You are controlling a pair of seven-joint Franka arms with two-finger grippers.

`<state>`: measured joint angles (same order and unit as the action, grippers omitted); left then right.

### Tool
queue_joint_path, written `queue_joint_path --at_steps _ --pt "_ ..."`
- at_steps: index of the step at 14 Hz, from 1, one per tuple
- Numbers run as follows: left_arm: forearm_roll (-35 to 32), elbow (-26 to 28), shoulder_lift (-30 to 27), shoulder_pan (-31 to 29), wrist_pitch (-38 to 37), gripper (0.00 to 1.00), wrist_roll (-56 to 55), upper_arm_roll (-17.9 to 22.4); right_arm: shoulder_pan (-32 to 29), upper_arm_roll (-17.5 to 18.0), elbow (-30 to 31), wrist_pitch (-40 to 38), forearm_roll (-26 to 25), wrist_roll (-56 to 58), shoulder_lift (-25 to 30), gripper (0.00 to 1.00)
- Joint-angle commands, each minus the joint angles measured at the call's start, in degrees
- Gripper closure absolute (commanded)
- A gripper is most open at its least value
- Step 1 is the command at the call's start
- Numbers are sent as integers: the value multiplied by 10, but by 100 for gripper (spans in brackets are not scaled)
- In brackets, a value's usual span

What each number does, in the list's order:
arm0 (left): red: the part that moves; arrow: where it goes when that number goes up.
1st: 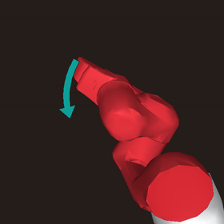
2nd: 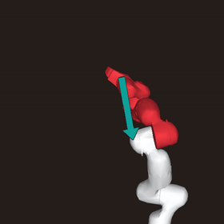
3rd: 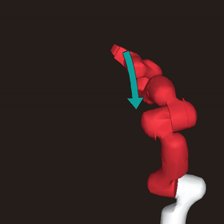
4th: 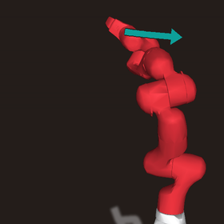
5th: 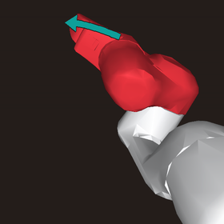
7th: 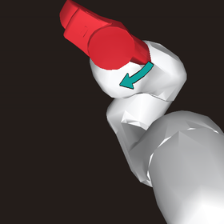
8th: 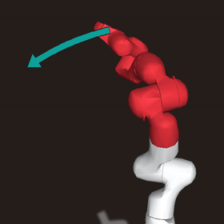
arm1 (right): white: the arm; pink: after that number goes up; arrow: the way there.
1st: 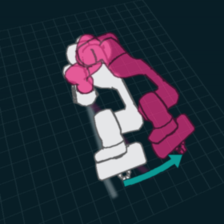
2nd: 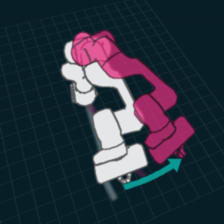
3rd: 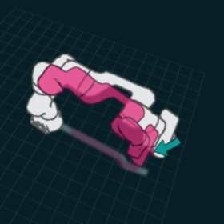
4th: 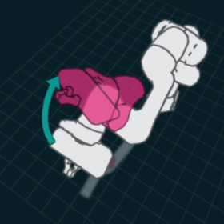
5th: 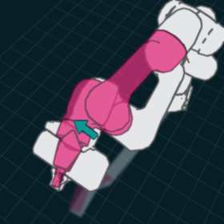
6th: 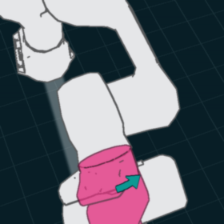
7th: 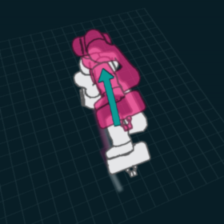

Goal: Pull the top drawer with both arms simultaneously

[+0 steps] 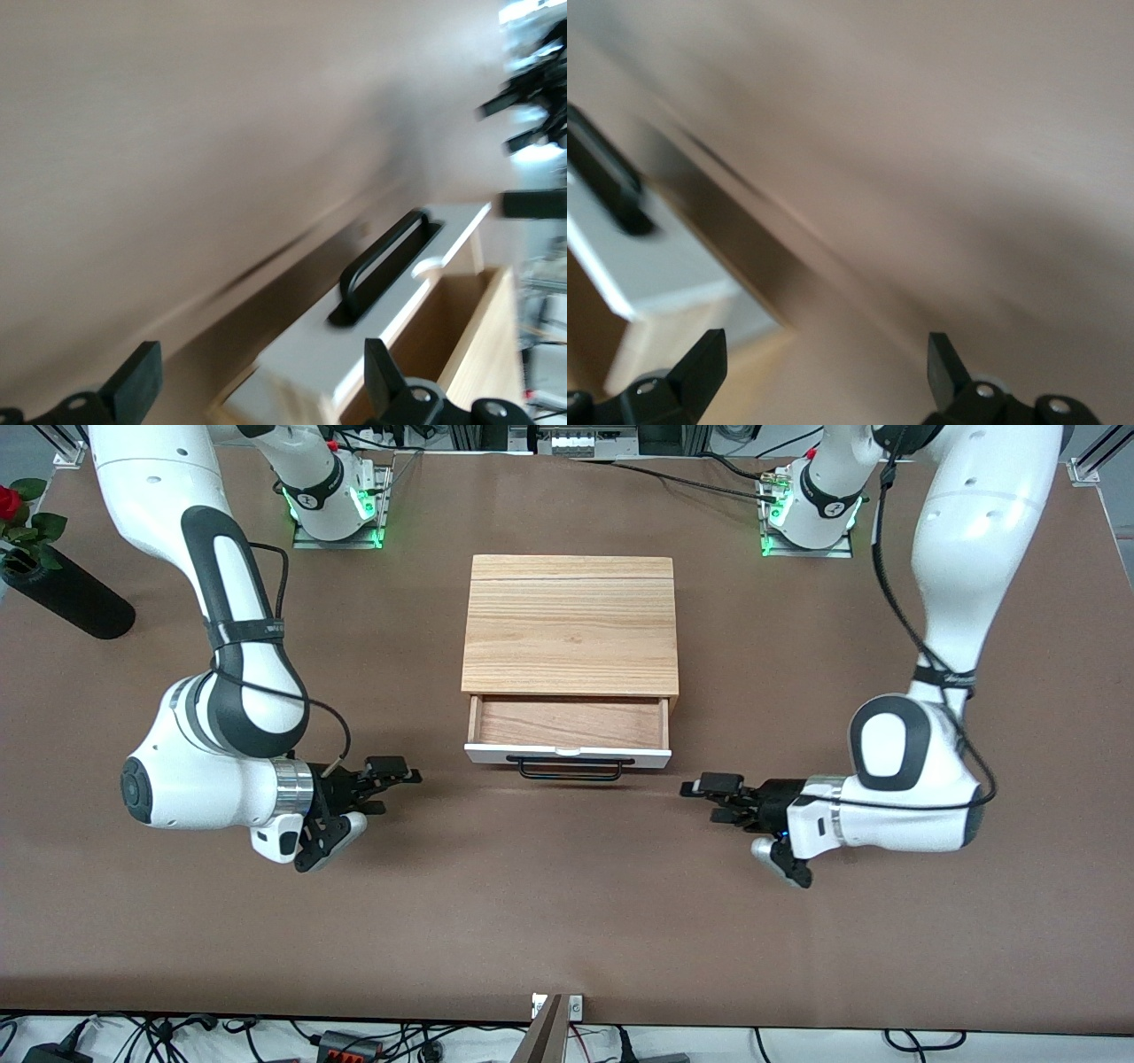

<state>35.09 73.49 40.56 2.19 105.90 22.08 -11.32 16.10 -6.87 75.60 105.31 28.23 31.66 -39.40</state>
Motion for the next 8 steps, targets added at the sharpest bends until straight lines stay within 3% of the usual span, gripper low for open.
queue_joint_path --at_steps 1,4,8 --pt "-93 18 -66 -23 -65 0 -31 8 5 -9 7 -50 -144 -22 31 0" --pt "-210 22 -130 -38 -125 0 -42 9 4 -21 6 -129 -239 -84 71 0" --pt "-281 32 -223 -57 -209 0 -88 24 3 -35 3 -234 -295 -151 149 0"
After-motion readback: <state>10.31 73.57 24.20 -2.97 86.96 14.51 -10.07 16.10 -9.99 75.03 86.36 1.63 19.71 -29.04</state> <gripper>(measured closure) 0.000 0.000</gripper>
